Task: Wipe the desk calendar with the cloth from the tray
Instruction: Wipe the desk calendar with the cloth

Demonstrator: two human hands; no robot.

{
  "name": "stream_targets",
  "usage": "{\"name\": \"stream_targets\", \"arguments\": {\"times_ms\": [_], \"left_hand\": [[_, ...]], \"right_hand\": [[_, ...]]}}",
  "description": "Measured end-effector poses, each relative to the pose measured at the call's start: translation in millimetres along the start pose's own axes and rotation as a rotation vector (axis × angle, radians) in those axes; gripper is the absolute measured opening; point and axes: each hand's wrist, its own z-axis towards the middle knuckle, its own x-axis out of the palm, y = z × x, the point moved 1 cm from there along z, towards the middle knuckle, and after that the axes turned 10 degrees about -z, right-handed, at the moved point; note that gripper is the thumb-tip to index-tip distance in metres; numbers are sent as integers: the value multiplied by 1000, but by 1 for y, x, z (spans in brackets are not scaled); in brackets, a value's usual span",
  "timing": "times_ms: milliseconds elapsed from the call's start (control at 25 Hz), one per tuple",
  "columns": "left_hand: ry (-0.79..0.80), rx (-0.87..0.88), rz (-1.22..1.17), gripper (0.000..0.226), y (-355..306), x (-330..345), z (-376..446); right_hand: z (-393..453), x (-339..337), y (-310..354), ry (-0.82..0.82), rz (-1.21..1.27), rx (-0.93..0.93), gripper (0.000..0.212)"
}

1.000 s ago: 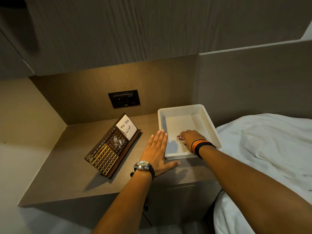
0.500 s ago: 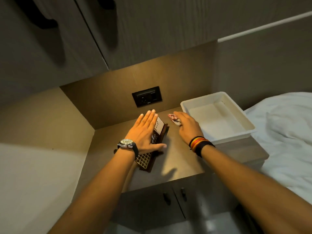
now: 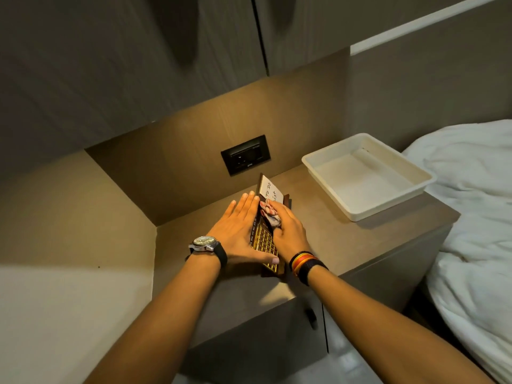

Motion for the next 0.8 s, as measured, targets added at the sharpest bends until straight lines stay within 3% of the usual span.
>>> {"name": "stream_targets", "arguments": {"times_ms": [160, 320, 520, 680, 800], "left_hand": [[27, -11, -140, 164, 0, 1, 0], [44, -9, -136, 167, 1, 3, 2], [44, -32, -217, 164, -1, 7, 0], [69, -59, -263, 166, -4, 5, 0], [79, -69, -242, 164, -3, 5, -1]], "right_hand": [[-8, 6, -7, -47, -9, 39, 60], [-3, 13, 1, -90, 39, 62, 64], [-14, 12, -9, -6, 17, -16, 65], [14, 9, 5, -85, 46, 73, 62], [1, 15, 5, -62, 41, -6, 64]]}}
